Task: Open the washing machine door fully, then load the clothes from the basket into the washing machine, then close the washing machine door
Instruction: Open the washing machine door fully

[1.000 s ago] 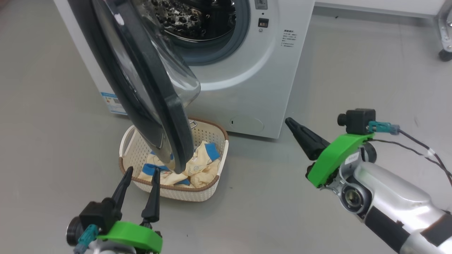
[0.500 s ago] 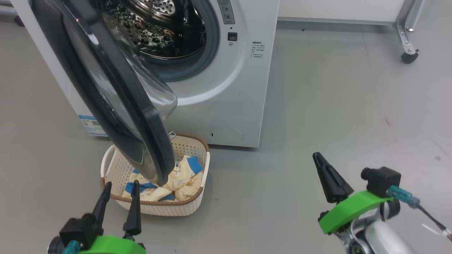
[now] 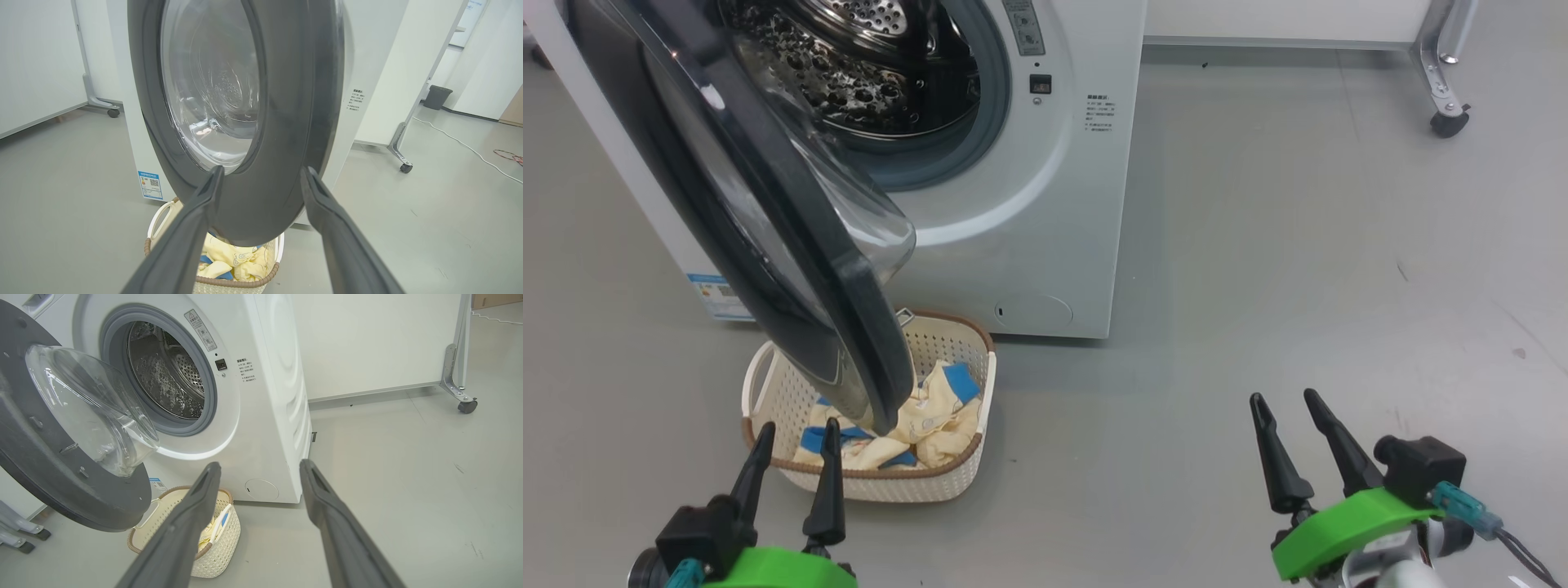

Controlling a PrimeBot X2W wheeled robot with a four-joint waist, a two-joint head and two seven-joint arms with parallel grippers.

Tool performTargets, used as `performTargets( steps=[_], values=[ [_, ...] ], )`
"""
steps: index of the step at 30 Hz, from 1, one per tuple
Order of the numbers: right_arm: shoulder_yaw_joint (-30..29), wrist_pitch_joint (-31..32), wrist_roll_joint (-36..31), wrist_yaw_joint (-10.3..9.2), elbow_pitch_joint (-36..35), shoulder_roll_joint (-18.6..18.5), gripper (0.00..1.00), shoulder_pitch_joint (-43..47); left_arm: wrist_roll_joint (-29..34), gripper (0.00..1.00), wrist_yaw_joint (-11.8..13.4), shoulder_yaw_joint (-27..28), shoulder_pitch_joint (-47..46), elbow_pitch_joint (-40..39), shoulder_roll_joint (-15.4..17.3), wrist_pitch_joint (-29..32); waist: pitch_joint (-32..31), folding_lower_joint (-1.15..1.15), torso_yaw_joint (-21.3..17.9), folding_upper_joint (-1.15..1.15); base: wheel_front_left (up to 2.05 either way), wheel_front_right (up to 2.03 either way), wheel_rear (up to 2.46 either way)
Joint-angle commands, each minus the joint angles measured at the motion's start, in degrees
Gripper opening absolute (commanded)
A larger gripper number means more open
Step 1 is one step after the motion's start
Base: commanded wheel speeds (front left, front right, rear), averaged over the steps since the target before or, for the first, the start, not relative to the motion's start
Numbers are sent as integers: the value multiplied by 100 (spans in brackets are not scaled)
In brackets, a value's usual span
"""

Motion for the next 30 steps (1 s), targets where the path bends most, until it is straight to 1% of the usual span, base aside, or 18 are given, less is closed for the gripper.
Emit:
performTargets(
  steps=[1,6,25,30],
  values=[
    [108,-78,-56,2,-207,13,100,-210,30,100,-2,212,-136,-209,70,-80,18,0,-2,0,0,0,0],
    [101,-78,-153,2,-227,25,100,-225,24,100,-2,206,-160,-188,71,-80,41,0,2,0,0,0,0],
    [144,-79,-73,2,-258,30,100,-197,41,100,-2,189,-111,-180,84,-80,-9,0,30,0,0,0,0],
    [143,-79,-186,2,-235,30,100,-216,41,100,-2,151,-114,-180,96,-80,1,0,35,0,0,0,0]
  ],
)
